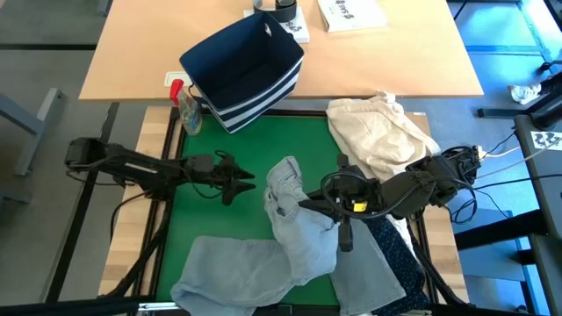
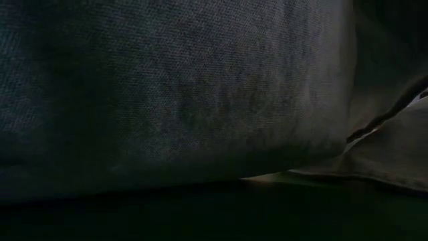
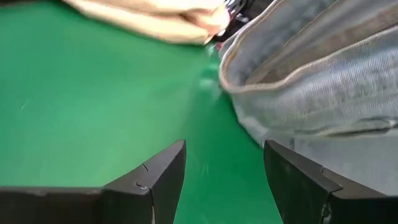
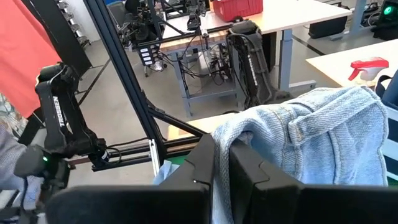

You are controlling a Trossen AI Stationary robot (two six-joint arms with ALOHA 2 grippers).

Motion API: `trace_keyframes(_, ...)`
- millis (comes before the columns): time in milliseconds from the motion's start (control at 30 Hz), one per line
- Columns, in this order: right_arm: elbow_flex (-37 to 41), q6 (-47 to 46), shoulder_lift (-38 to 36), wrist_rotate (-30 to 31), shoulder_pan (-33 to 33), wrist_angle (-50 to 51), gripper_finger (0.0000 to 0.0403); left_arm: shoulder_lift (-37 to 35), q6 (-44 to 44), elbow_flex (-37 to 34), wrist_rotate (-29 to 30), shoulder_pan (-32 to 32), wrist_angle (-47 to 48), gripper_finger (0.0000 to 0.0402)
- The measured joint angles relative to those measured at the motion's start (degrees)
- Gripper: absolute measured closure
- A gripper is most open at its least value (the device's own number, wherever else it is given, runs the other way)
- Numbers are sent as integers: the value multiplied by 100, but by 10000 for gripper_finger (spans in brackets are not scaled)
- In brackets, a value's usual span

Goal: Fold laundry
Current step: Fold the blue jeans

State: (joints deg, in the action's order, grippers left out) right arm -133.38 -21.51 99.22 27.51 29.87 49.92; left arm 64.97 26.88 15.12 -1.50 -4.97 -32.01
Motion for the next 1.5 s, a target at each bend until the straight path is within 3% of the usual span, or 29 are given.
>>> trace_keyframes(267, 0, -106, -2, -2, 8, 4, 382, 1273, -1066, 256, -663, -307, -1247, 194)
trace_keyframes(467, -2, -152, -2, -4, 8, 4, 382, 1451, -2073, 641, -1129, -471, -1282, 194)
trace_keyframes(667, -2, -270, -2, -4, 8, 73, 382, 1453, -2940, 943, -1237, -488, -1244, 194)
trace_keyframes(867, -2, -272, -2, -6, 8, 93, 382, 1454, -3455, 1256, -1958, -488, -253, 194)
trace_keyframes(1033, -2, -287, -2, -15, -66, 93, 382, 1453, -3882, 1418, -2032, -488, 96, 194)
trace_keyframes(1233, -7, -408, -7, -39, -143, 139, 382, 1453, -3784, 1501, -2568, -379, 658, 194)
trace_keyframes(1500, -7, -418, -7, -111, -141, 139, 382, 1453, -3757, 1504, -2692, -41, 1137, 194)
